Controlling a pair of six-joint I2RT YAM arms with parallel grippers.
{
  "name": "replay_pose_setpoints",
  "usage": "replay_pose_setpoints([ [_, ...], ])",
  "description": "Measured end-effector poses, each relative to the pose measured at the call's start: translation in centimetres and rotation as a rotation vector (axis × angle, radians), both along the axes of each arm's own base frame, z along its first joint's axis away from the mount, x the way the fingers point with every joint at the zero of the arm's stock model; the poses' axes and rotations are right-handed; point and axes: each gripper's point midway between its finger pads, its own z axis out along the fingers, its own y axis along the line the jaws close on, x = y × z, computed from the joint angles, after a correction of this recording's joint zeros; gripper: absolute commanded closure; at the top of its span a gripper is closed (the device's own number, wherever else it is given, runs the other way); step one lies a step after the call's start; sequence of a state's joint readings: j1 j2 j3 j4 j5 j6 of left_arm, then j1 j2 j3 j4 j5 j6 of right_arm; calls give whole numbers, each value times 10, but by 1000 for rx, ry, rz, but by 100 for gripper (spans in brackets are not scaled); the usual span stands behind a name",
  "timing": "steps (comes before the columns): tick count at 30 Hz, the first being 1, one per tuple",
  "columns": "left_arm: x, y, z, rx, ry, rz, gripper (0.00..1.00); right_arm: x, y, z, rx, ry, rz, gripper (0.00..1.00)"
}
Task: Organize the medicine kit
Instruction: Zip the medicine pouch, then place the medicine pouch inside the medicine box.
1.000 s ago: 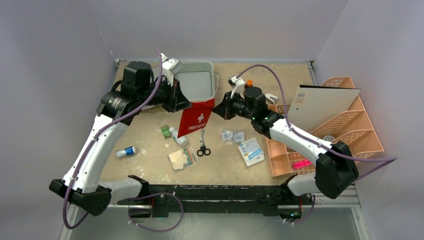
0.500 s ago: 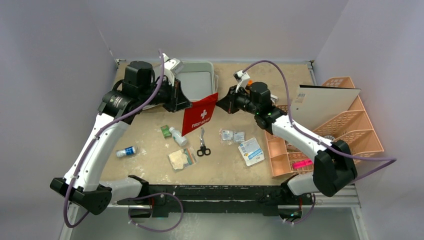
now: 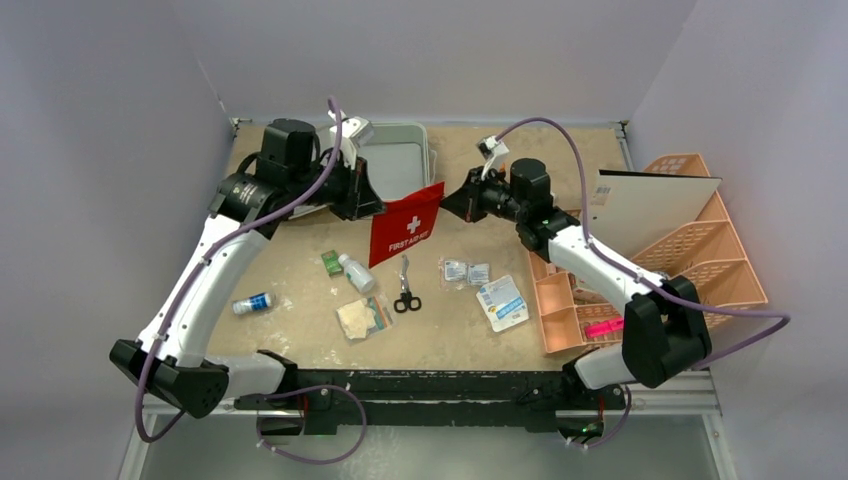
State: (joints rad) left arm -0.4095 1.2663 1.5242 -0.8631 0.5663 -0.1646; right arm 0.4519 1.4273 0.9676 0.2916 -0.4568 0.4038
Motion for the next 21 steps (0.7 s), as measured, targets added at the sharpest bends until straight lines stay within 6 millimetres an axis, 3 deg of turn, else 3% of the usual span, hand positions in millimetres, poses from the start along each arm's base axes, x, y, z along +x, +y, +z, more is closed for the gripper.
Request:
replay_pose_setpoints([
  [6, 21, 2, -4, -10, 14, 108, 100, 2, -12, -1, 17, 62, -41, 57],
  [9, 42, 0, -7, -19, 12, 171, 100, -3, -20, 6, 29, 88, -63, 35],
  [12, 71, -1, -19, -6, 17, 248, 100, -16, -24, 26, 64, 89, -71, 23],
  [15, 105, -2, -33, 12, 18, 331, 100, -25, -26, 47, 108, 77, -78, 3],
  [18, 141, 0, -39, 7, 1, 417, 100, -33, -27, 61, 154, 82, -83, 1],
  [21, 178, 3, -37, -38, -31, 498, 100, -37, -28, 63, 176, 104, -93, 1],
])
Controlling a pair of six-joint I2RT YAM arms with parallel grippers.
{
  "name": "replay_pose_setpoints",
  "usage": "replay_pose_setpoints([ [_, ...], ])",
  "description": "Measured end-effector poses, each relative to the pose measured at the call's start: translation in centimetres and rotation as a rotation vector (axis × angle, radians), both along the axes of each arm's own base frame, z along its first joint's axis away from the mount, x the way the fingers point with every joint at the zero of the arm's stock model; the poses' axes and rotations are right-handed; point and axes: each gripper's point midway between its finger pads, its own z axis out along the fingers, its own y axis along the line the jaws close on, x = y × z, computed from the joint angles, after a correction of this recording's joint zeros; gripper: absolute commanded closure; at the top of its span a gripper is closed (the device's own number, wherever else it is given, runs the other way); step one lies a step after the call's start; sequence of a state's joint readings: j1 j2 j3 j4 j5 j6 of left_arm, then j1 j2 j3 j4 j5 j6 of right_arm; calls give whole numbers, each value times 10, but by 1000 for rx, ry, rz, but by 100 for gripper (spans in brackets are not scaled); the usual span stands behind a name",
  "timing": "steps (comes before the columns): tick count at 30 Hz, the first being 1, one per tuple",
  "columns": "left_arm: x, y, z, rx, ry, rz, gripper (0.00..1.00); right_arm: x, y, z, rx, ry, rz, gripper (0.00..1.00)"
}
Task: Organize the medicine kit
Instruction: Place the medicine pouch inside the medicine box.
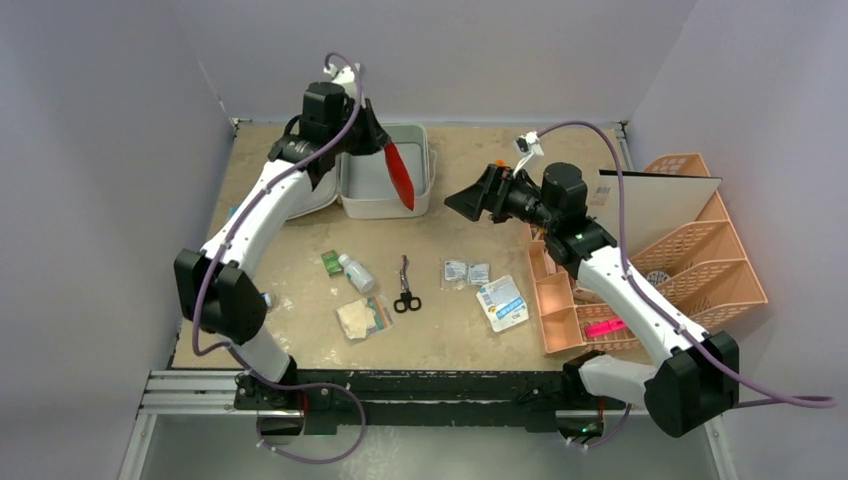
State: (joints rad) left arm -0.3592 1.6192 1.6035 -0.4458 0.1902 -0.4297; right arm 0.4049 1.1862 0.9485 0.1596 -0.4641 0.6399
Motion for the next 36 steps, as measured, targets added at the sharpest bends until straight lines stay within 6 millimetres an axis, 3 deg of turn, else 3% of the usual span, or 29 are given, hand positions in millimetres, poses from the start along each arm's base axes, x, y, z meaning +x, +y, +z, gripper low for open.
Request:
replay_pose_setpoints([
  [6, 74, 8, -3, -75, -85, 137, 100, -8, -4, -9, -13, 57, -8, 1],
  [10, 105, 12, -17, -117, -125, 204, 100, -11, -6, -16, -30, 91, -12, 1],
  [18, 133, 14, -26, -179, -186, 237, 100, -7, -8, -24, -50, 107, -37, 1],
  [29, 154, 16, 0, -217, -315, 266, 100, 3, -9, -40, -75, 143, -65, 1],
  [31, 151, 19, -13, -225, -308, 285, 100, 5, -8, -45, -82, 154, -67, 1],
  [36, 134, 23, -87, -226, -121, 336, 100, 5, -11, -53, -118, 168, -71, 1],
])
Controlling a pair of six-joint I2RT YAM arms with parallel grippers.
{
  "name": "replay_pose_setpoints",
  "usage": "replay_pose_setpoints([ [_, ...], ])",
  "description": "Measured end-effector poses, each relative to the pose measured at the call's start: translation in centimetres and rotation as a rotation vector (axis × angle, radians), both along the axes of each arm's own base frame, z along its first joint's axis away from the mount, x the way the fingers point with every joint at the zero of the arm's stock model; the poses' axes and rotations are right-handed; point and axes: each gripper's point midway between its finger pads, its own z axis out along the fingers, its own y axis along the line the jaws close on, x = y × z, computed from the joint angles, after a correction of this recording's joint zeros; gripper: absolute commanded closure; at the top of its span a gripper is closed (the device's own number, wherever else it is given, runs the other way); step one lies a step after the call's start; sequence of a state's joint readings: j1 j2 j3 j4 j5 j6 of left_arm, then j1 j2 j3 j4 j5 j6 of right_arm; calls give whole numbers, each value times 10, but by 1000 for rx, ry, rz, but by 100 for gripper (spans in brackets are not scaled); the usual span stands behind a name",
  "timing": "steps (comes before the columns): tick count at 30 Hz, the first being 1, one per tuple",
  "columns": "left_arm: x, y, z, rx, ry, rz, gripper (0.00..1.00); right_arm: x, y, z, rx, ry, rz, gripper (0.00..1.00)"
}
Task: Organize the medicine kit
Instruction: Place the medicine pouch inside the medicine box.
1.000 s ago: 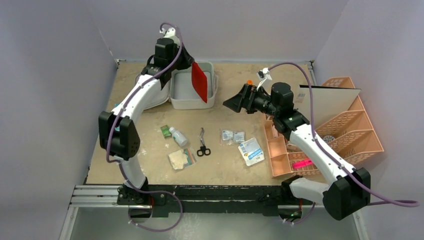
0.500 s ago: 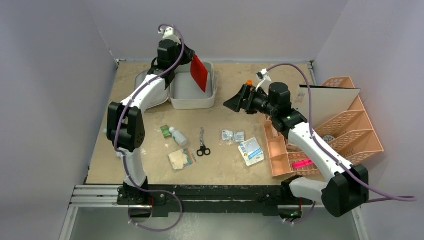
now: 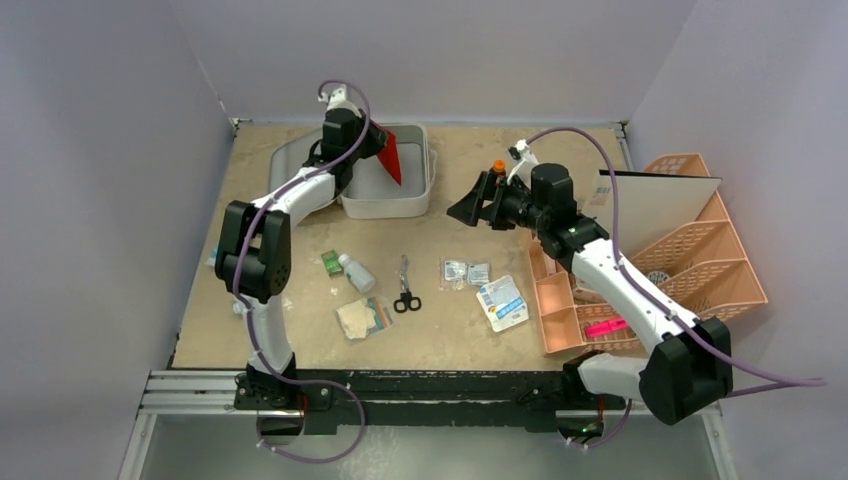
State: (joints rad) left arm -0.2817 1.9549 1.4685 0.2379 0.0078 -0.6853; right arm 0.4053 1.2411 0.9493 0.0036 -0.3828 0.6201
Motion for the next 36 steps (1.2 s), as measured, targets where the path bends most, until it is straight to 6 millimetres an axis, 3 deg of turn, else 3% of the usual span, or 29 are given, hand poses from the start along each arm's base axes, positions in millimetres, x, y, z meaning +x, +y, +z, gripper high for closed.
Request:
replay_pose_setpoints([
  [6, -13, 6, -35, 37, 122, 12, 92, 3, -4, 12, -32, -34, -9, 1],
  [13, -43, 40, -87, 168, 355, 102, 91, -1, -8, 26, -42, -74, -8, 1],
  [15, -48, 51, -91, 189, 381, 135, 93, -2, -9, 29, -41, -82, -7, 1],
  [17, -51, 56, -93, 198, 398, 148, 100, -2, -9, 30, -42, -88, -6, 1],
  [20, -55, 60, -95, 204, 428, 137, 100, -3, -10, 32, -40, -94, -6, 1],
  [31, -75, 25, -98, 159, 457, -147, 100, -3, -10, 36, -43, -113, -2, 2],
  [36, -83, 22, -100, 120, 467, -240, 100, -3, -10, 36, -46, -117, 1, 2],
])
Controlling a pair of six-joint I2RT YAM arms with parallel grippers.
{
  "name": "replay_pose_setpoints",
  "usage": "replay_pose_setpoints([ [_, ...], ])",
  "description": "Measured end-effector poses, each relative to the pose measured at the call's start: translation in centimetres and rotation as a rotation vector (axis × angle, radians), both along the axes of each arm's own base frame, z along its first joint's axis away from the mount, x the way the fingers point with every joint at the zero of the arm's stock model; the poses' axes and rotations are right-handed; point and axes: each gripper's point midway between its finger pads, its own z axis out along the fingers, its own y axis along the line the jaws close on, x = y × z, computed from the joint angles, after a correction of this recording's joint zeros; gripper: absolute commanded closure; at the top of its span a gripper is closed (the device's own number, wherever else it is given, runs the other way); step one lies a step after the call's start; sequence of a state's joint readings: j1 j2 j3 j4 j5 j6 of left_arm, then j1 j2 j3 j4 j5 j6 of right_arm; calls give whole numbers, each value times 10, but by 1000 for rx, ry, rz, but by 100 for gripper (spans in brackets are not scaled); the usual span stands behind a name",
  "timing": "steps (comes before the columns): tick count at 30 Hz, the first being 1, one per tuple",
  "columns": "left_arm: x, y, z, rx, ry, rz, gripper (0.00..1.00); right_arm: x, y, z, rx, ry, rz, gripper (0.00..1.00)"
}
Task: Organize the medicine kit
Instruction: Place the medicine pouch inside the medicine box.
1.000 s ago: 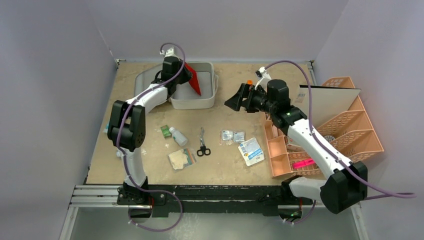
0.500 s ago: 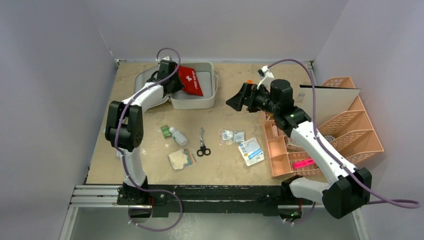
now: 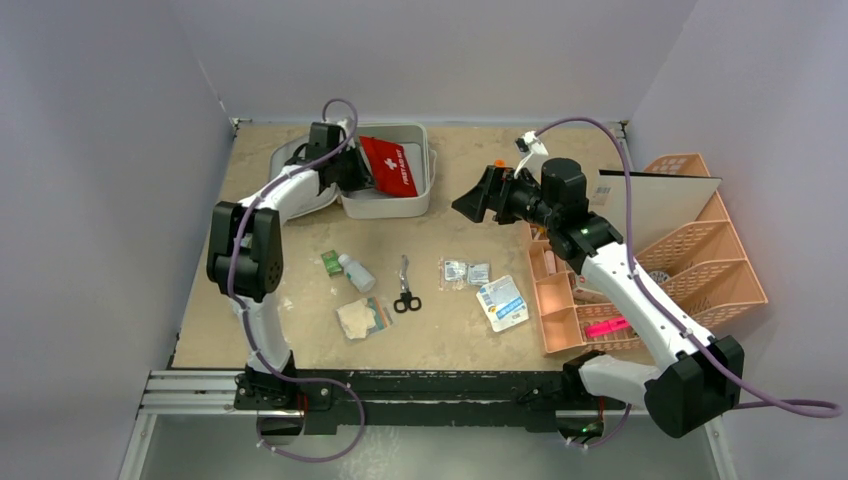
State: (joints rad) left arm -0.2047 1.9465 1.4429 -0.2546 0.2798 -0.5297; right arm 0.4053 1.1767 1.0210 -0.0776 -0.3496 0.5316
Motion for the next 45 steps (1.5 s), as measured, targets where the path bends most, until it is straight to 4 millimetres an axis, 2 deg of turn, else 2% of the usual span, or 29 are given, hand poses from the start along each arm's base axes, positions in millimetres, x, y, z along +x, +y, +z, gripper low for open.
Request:
replay_pose_setpoints([
  [3, 0, 4, 1, -25, 6, -29, 100, 0, 0, 0, -2, -2, 0, 3],
  [8, 12, 5, -5, -19, 17, -83, 100, -1, 0, 1, 0, -2, 3, 3],
  [12, 6, 1, -9, -17, 28, -141, 100, 0, 0, 4, 0, -8, 5, 3],
  [18, -4, -11, -3, -66, 32, -242, 100, 0, 0, 5, -2, -12, 6, 3],
  [22, -4, -14, 2, -78, 22, -264, 100, 0, 0, 5, -1, -13, 6, 3],
  [29, 5, -14, -3, -66, 28, -263, 100, 0, 0, 5, -3, -12, 5, 4],
  [33, 12, -7, -3, -8, 35, -252, 81, 1, 0, 5, -4, -14, 1, 4],
  [36, 13, 2, -3, 49, 33, -238, 71, 2, -1, 7, -4, -19, -4, 4],
  [40, 13, 14, -2, 114, 33, -212, 69, 4, -1, 9, -4, -25, -12, 4],
  [45, 17, 17, 5, 146, 9, -209, 77, 7, 0, 15, -1, -37, -10, 5],
])
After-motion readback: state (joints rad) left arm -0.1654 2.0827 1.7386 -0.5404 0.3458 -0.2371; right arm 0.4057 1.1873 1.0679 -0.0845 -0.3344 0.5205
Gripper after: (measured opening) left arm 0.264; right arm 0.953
